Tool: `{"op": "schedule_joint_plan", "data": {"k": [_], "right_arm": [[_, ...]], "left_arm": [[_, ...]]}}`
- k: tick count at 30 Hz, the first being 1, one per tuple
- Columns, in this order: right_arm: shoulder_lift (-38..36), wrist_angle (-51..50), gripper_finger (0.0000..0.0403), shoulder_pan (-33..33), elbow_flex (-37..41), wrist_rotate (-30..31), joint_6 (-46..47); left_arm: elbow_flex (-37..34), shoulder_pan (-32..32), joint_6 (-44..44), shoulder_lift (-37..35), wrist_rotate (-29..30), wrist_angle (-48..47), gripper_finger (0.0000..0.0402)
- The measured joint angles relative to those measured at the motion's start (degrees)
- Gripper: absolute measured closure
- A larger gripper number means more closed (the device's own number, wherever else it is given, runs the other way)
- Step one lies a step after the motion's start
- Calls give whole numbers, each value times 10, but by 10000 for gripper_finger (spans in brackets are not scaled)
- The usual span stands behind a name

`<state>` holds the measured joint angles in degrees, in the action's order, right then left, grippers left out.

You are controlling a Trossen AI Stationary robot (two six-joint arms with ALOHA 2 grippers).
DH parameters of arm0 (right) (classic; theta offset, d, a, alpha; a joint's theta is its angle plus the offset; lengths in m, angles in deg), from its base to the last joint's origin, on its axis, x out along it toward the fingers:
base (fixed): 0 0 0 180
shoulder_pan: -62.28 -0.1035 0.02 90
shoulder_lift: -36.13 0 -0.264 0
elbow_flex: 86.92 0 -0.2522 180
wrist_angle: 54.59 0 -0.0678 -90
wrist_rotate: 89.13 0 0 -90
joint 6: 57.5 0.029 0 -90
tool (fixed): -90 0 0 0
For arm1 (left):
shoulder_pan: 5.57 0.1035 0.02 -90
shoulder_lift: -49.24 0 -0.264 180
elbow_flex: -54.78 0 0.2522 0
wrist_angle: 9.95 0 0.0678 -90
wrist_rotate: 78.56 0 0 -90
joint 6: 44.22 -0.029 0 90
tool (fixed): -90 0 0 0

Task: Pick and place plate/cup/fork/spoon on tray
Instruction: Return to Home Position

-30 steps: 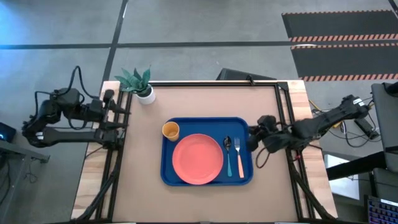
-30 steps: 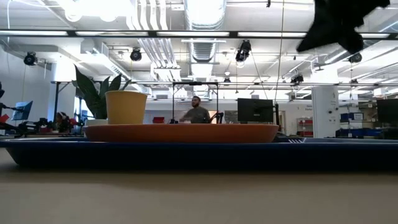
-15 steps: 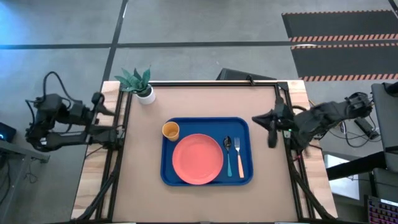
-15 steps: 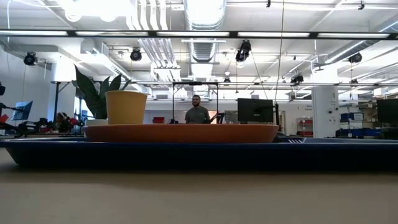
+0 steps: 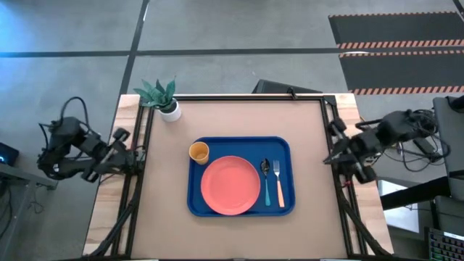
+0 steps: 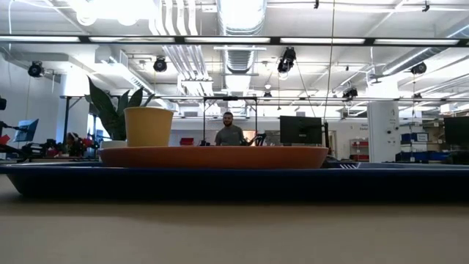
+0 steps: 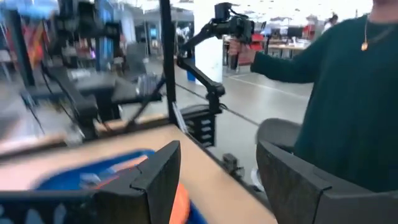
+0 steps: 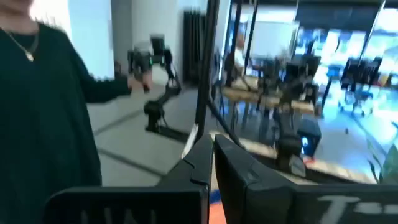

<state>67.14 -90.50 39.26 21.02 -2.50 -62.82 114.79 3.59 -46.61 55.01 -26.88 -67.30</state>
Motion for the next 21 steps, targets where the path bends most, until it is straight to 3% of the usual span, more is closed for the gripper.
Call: {"op": "schedule_joint_plan", "data": {"k": [3, 6, 12, 14, 17, 19, 21], "right_arm": [[-43, 15, 394, 0, 47, 14, 27], [-81, 26, 394, 1, 97, 50, 70], [-152, 162, 394, 0, 221, 22, 87], [-171, 187, 394, 0, 256, 61, 102], [-183, 203, 394, 0, 299, 152, 108], [-182, 210, 394, 0, 329, 173, 94], [-182, 252, 394, 0, 350, 174, 82]], "left_arm": [[-24, 0, 78, -8, 0, 4, 207], [-44, 0, 81, -7, -16, 30, 207], [-89, 0, 5, -7, -208, 132, 207], [-103, 0, 24, -9, -181, 151, 207], [-117, 0, 68, -9, -32, 143, 207], [-134, 1, 74, -6, 31, 146, 207], [-150, 1, 66, -6, 49, 148, 207]]}}
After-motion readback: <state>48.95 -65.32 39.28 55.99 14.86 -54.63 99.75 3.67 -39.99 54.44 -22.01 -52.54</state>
